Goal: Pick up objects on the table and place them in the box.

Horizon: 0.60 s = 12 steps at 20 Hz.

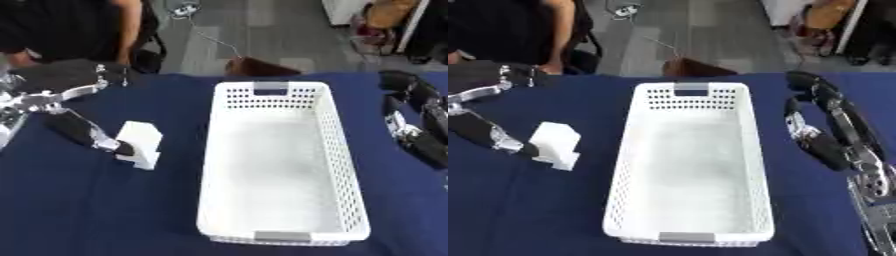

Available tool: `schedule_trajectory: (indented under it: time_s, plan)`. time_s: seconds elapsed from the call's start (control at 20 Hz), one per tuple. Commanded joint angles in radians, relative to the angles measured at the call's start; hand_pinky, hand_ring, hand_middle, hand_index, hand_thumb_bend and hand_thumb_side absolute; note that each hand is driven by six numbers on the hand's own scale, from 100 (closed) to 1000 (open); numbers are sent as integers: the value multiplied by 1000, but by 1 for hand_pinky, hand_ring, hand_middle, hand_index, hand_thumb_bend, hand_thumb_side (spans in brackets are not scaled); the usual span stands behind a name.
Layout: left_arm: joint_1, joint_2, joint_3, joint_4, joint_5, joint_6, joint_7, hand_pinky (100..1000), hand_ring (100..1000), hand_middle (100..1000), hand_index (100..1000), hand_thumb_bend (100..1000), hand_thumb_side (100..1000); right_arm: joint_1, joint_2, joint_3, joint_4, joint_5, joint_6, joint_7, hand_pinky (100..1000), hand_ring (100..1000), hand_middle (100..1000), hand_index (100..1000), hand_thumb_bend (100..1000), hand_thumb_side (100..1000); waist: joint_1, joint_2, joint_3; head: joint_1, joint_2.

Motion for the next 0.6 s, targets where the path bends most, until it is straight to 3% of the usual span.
schedule_trajectory:
  time_s: [0.05, 0.6]
  plan:
    - [-31, 5, 2, 42, -7, -17, 3, 815, 880, 890, 917, 917, 672, -12, -19, -2, -12, -5, 0, 3, 818, 855, 891, 892, 100, 656, 1, -16, 0, 7, 1]
    - [-95, -24, -11, 200, 35, -19, -54, 799, 862, 866, 909, 921, 680, -15, -18, 2, -11, -7, -2, 7, 818, 855, 891, 893, 100, 659, 0, -15, -8, 12, 2]
